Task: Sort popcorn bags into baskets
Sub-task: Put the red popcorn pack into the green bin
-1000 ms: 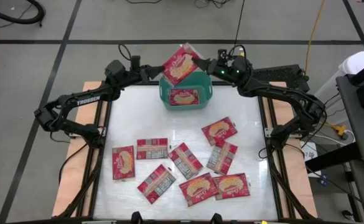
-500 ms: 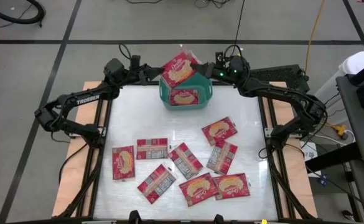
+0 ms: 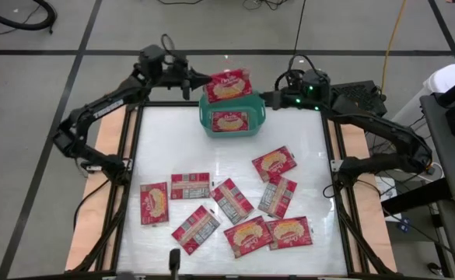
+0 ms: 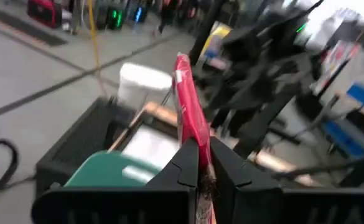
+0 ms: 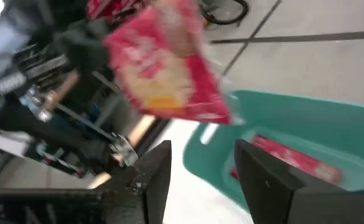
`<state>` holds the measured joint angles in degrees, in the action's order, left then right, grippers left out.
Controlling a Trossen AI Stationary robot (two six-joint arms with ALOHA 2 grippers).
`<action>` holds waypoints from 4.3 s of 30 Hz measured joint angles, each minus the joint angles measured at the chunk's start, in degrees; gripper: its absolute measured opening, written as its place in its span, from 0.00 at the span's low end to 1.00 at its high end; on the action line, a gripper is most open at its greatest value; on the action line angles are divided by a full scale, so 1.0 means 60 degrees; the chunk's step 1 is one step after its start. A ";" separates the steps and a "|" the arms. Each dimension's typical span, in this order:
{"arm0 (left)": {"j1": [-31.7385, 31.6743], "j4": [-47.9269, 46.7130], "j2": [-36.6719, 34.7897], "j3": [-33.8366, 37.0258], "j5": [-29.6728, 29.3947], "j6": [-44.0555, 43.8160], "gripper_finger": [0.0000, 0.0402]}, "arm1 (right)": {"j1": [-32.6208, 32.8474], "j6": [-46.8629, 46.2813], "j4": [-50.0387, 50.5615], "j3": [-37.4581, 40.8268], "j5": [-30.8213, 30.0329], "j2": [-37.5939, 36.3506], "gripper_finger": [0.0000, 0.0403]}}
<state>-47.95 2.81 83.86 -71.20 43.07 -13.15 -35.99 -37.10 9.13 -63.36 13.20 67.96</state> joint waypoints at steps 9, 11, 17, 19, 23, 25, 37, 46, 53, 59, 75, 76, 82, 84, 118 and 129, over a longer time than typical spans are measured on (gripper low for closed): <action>-0.0254 -0.0022 0.1869 -0.0044 0.0635 0.1179 0.04 | -0.0004 0.0641 0.0824 0.0002 0.0053 -0.0325 0.42; -0.0244 0.0031 0.2147 -0.0044 0.0626 0.1176 0.04 | -0.0004 0.0661 0.0888 0.0002 0.0054 -0.0324 0.42; 0.0015 -0.0214 0.2652 -0.0044 0.0526 0.1994 0.06 | -0.0004 0.0959 0.1071 0.0002 0.0060 -0.0324 0.42; 0.0107 -0.0416 0.2712 -0.0045 0.0508 0.2331 0.05 | -0.0004 0.1058 0.1042 0.0002 0.0060 -0.0327 0.42; 0.0240 -0.1378 0.2875 -0.0047 0.0069 0.2909 0.04 | -0.0004 0.1169 0.1043 0.0002 0.0049 -0.0308 0.42; 0.0327 -0.1876 0.2871 -0.0047 -0.0432 0.3215 0.04 | -0.0004 0.1235 0.1040 0.0002 0.0047 -0.0295 0.42; 0.0653 -0.2453 0.2852 -0.0047 -0.2197 0.3618 0.15 | -0.0004 0.1340 0.1037 0.0006 0.0023 -0.0295 0.42; 0.1128 -0.2689 0.2619 -0.0047 -0.3945 0.3645 0.15 | 0.0000 0.1060 0.1073 0.0006 0.0056 -0.0295 0.42; 0.1545 -0.2966 0.1434 -0.0047 -0.3949 0.2227 0.15 | 0.0400 0.0078 0.2280 0.0009 0.0088 -0.0401 0.42; 0.2062 -0.3541 0.0544 -0.0047 -0.3937 0.1186 0.16 | 0.0836 -0.0886 0.4760 0.0011 0.0037 -0.0555 0.42; 0.4522 -0.7260 -0.0110 -0.0044 -0.4283 0.0349 0.16 | 0.1672 -0.0401 0.8695 0.0013 -0.0705 0.0028 0.50; 0.4695 -0.7272 -0.0094 -0.0044 -0.4474 0.0246 0.16 | 0.1672 -0.0316 0.8820 0.0013 -0.0705 0.0124 0.52; 0.5429 -0.7101 -0.0095 -0.0044 -0.5333 -0.0349 0.16 | 0.1672 0.0351 0.8875 0.0559 -0.0683 0.0470 0.60; 0.5622 -0.7097 -0.0095 -0.0044 -0.5483 -0.0403 0.16 | 0.1668 0.0624 0.8721 0.1072 -0.0676 0.0457 0.62; 0.6144 -0.5924 -0.0095 -0.0040 -0.5694 -0.0097 0.16 | 0.1494 -0.0976 0.3007 0.5691 0.0735 0.0249 0.57; 0.6144 -0.5929 -0.0095 -0.0040 -0.5692 -0.0097 0.16 | 0.1450 -0.2590 0.3060 0.5714 0.0255 -0.0195 0.58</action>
<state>-11.09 -32.76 83.29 -71.44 8.91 -13.73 -27.29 -52.64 27.49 -29.08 14.73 66.79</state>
